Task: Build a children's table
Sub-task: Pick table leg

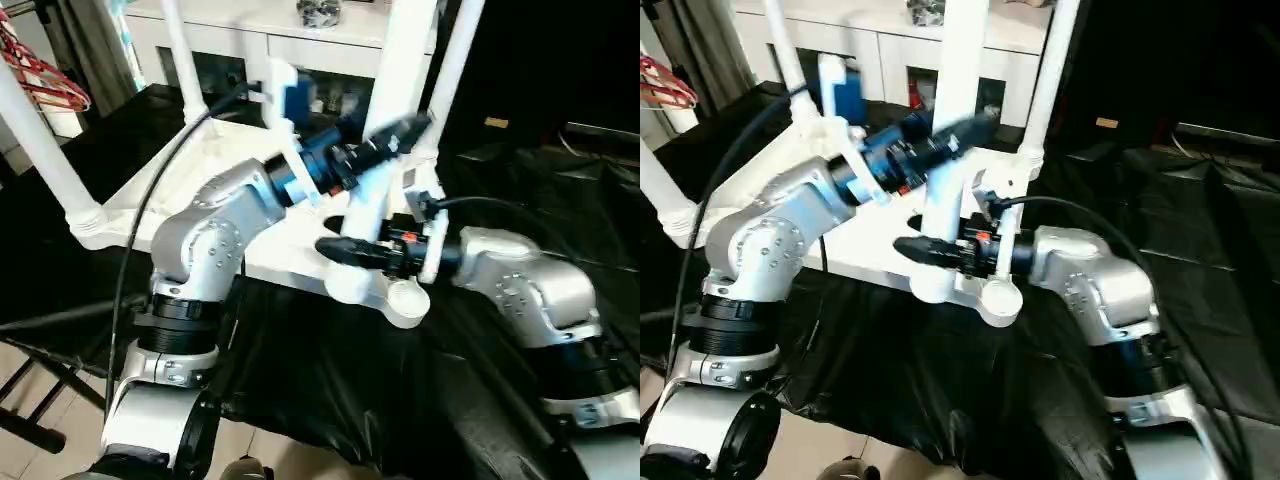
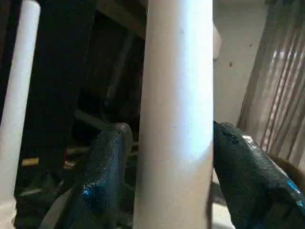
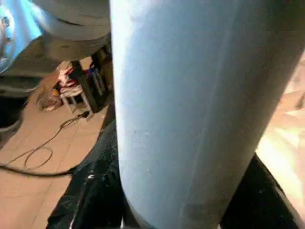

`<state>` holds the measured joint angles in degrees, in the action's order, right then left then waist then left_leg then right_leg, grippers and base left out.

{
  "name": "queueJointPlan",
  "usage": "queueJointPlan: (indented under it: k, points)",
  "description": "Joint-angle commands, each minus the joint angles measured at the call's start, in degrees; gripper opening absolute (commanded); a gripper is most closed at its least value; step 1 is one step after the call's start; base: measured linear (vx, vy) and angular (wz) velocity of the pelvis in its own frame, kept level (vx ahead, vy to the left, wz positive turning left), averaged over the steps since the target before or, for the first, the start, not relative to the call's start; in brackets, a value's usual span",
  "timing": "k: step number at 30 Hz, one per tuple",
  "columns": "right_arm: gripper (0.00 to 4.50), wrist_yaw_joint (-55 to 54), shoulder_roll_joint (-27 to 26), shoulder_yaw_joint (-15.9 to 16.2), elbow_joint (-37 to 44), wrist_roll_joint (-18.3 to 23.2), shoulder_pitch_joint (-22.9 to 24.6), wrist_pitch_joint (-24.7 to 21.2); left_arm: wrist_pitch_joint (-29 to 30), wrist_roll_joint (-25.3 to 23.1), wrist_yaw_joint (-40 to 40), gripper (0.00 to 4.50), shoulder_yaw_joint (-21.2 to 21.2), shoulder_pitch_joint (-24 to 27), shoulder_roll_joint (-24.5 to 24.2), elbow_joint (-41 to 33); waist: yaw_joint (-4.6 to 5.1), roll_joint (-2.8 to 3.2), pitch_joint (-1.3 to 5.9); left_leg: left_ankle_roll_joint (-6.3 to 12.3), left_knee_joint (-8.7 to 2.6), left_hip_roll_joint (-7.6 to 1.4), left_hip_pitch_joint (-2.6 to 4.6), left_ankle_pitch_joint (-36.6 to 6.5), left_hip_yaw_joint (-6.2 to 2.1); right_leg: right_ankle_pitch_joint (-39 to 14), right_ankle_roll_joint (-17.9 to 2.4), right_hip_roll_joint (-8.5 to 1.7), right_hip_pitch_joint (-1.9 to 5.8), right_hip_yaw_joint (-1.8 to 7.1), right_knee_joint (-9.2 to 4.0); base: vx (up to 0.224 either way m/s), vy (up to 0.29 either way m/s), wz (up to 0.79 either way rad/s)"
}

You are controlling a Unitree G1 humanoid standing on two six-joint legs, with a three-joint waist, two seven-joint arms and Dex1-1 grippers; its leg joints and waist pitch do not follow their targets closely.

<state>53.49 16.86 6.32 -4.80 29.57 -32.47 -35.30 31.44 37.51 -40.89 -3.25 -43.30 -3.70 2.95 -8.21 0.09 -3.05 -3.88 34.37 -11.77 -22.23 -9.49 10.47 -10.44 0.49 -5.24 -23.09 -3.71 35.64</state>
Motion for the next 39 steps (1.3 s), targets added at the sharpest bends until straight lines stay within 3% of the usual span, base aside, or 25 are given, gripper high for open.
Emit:
queueJointPlan:
  k: [1, 3, 4, 6, 8, 9, 12, 14, 15, 19, 23, 27, 28, 30, 32, 33, 34, 35, 36, 38, 39]
  points:
    - [1.90, -3.5, -1.1, -3.3, -0.4, -0.2, -0.3, 2.1, -2.0, 0.9, 1.3, 2.95, -0.8, 0.5, 1.0, -2.5, -0.04, -0.42, 4.39, -0.55, -3.68, -1.03, 0.99, -8.6, -0.34, -7.7, -11.7, -2.75, 3.00, 2.05, -3.66, 0.000, 0.000, 0.00]
    - [1.90, -5.9, -2.2, -4.7, -0.9, -0.5, -0.4, 3.0, -3.2, 0.8, 2.3, 2.95, -1.1, 1.3, 1.7, -3.5, -0.02, -0.13, 4.40, -0.90, -3.72, -1.03, 1.05, -9.1, -0.37, -7.8, -11.6, -2.66, 2.95, 2.01, -3.64, 0.000, 0.000, 0.00]
    - [1.90, -7.0, -2.6, -5.3, -1.0, -0.6, -0.3, 3.6, -3.1, 0.8, 2.6, 2.95, -1.1, 1.6, 1.7, -3.8, 0.09, -0.36, 4.39, -1.06, -3.77, -0.98, 1.02, -9.3, -0.33, -7.8, -11.1, -2.59, 3.03, 2.02, -3.71, 0.000, 0.000, 0.00]
    - [1.90, -11.5, -2.9, -6.4, -1.1, -2.7, 0.2, 5.2, -1.9, -0.6, 2.5, 2.95, -0.8, 2.9, -0.3, -3.6, 0.15, 0.52, 4.37, -1.57, -3.77, -0.92, 1.15, -9.4, -0.37, -7.7, -10.6, -2.44, 2.80, 2.06, -3.76, 0.000, 0.000, 0.00]
    - [1.90, -12.3, -2.8, -6.4, -1.0, -3.4, 0.4, 5.7, -2.0, -1.5, 2.3, 2.95, -0.5, 3.2, -1.0, -3.5, 0.31, 0.25, 4.34, -2.08, -3.91, -0.77, 1.22, -10.2, -0.37, -8.9, -9.6, -2.27, 2.88, 2.01, -3.95, 0.000, 0.000, 0.00]
    - [1.90, -13.7, -2.2, -6.3, -1.0, -5.0, 0.9, 6.4, -2.2, -2.7, 1.3, 2.95, -0.1, 4.0, -2.5, -3.1, 0.34, 0.62, 4.38, -2.25, -3.89, -0.77, 1.26, -10.5, -0.40, -9.1, -9.5, -2.28, 2.88, 2.03, -3.88, 0.000, 0.000, 0.00]
    - [1.89, -17.1, -1.5, -6.5, -0.5, -7.8, 2.5, 7.5, -4.7, -6.9, -1.5, 2.95, 2.0, 6.0, -6.5, -1.6, 0.50, 0.71, 4.34, -3.11, -4.13, -0.78, 1.48, -11.3, -0.49, -10.3, -7.9, -2.14, 2.69, 2.05, -4.19, 0.000, 0.000, 0.00]
    - [1.89, -19.4, -0.5, -6.5, 0.8, -10.5, 5.3, 9.0, -9.0, -13.2, -6.5, 2.95, 7.3, 9.1, -12.3, 0.7, 0.54, 0.67, 4.34, -3.06, -4.27, -0.78, 1.38, -11.5, -0.63, -10.6, -7.5, -2.18, 2.74, 2.05, -4.38, 0.000, 0.000, 0.00]
    - [1.89, -19.5, -0.5, -6.5, 0.8, -10.6, 5.4, 9.0, -9.2, -13.4, -6.7, 2.95, 7.6, 9.2, -12.5, 0.8, 0.54, 0.69, 4.34, -3.09, -4.29, -0.79, 1.46, -11.8, -0.60, -11.1, -6.9, -2.17, 2.63, 2.08, -4.41, 0.000, 0.000, 0.00]
    - [1.89, -21.7, 0.2, -7.4, 4.1, -11.2, 9.8, 8.4, -16.6, -21.1, -14.1, 2.95, 16.3, 12.6, -18.2, 6.0, 0.82, 0.92, 4.42, -3.42, -4.37, -0.88, 1.63, -12.1, -0.48, -9.1, -7.3, -2.13, 2.48, 2.25, -3.98, 0.000, 0.000, 0.00]
    - [1.89, -22.3, 0.7, -7.7, 6.3, -11.1, 12.2, 7.9, -19.3, -24.2, -18.0, 2.95, 20.6, 13.9, -19.2, 8.7, 0.99, 1.05, 4.30, -3.55, -4.48, -0.98, 1.68, -13.5, -0.46, -9.0, -8.6, -2.31, 2.45, 2.31, -4.04, 0.000, 0.000, 0.00]
    - [1.89, -22.4, 1.1, -7.5, 8.1, -11.1, 13.7, 7.3, -23.6, -28.2, -19.6, 2.95, 24.1, 13.3, -19.4, 13.4, 1.32, 1.03, 4.09, -3.50, -4.66, -0.90, 1.62, -15.7, -0.53, -12.2, -8.1, -2.44, 2.46, 2.37, -4.54, 0.000, 0.000, 0.00]
    - [1.89, -22.4, 1.4, -7.4, 9.5, -10.9, 14.6, 6.8, -26.2, -30.0, -19.9, 2.67, 25.3, 12.0, -18.6, 17.4, 1.58, 1.36, 3.96, -3.50, -4.69, -0.82, 1.61, -16.6, -0.57, -13.5, -7.7, -2.38, 2.41, 2.38, -4.91, 0.000, 0.000, 0.00]
    - [1.89, -22.3, 1.6, -7.4, 10.0, -10.8, 14.9, 6.5, -27.1, -30.5, -19.8, 2.60, 25.4, 11.3, -18.0, 19.2, 1.91, 1.23, 4.04, -3.53, -4.69, -0.79, 1.43, -16.5, -0.66, -13.7, -7.8, -2.47, 2.67, 2.35, -4.74, 0.000, 0.000, 0.00]
    - [1.89, -22.0, 2.4, -7.6, 11.3, -10.5, 16.0, 6.3, -28.9, -32.2, -19.3, 2.45, 26.0, 9.1, -16.9, 23.2, 2.04, 1.76, 4.02, -3.52, -4.60, -0.76, 1.55, -17.0, -0.67, -14.2, -7.9, -2.46, 2.54, 2.31, -4.94, 0.000, 0.000, 0.00]
    - [1.89, -22.0, 2.4, -7.6, 11.4, -10.5, 16.1, 6.3, -29.1, -32.3, -19.2, 2.29, 26.1, 9.0, -16.9, 23.5, 2.05, 1.61, 4.07, -3.55, -4.58, -0.81, 1.66, -17.3, -0.66, -14.2, -8.0, -2.49, 2.55, 2.33, -4.95, 0.000, 0.000, 0.00]
    - [1.89, -22.0, 2.5, -7.7, 11.8, -10.4, 16.3, 6.0, -30.3, -33.1, -19.4, 2.29, 26.4, 7.9, -16.7, 25.6, 2.03, 2.25, 4.11, -3.41, -4.55, -0.83, 1.54, -17.1, -0.79, -13.7, -8.8, -2.65, 2.60, 2.29, -4.70, 0.000, 0.000, 0.00]
    - [1.89, -22.0, 2.5, -7.7, 11.8, -10.4, 16.3, 6.0, -30.3, -33.1, -19.4, 2.08, 26.4, 7.9, -16.7, 25.6, 2.15, 1.87, 4.04, -3.14, -4.51, -0.77, 1.56, -17.3, -0.65, -13.8, -8.8, -2.51, 2.50, 2.28, -5.02, 0.000, 0.000, 0.00]
    - [1.89, -22.0, 2.7, -7.8, 12.1, -10.3, 16.6, 5.9, -31.0, -33.6, -19.3, 2.08, 26.6, 7.3, -16.6, 26.8, 2.17, 1.90, 4.13, -2.85, -4.49, -0.77, 1.35, -16.6, -0.78, -13.1, -9.1, -2.59, 2.83, 2.26, -4.72, 0.000, 0.000, 0.00]
    - [1.89, -22.2, 2.9, -7.9, 13.1, -10.4, 17.2, 5.5, -32.8, -34.4, -19.8, 1.89, 27.0, 5.6, -16.2, 29.8, 2.46, 2.44, 4.21, -2.39, -4.28, -0.58, 1.35, -16.3, -0.65, -12.9, -9.1, -2.46, 2.79, 2.25, -4.92, 0.000, 0.000, 0.00]
    - [1.89, -22.4, 2.9, -7.9, 13.5, -10.3, 17.3, 5.3, -33.6, -34.7, -20.2, 1.77, 27.1, 5.1, -16.1, 31.0, 2.51, 2.18, 4.25, -2.18, -4.24, -0.50, 1.20, -15.7, -0.65, -12.6, -9.0, -2.42, 2.99, 2.22, -4.85, 0.000, 0.000, 0.00]
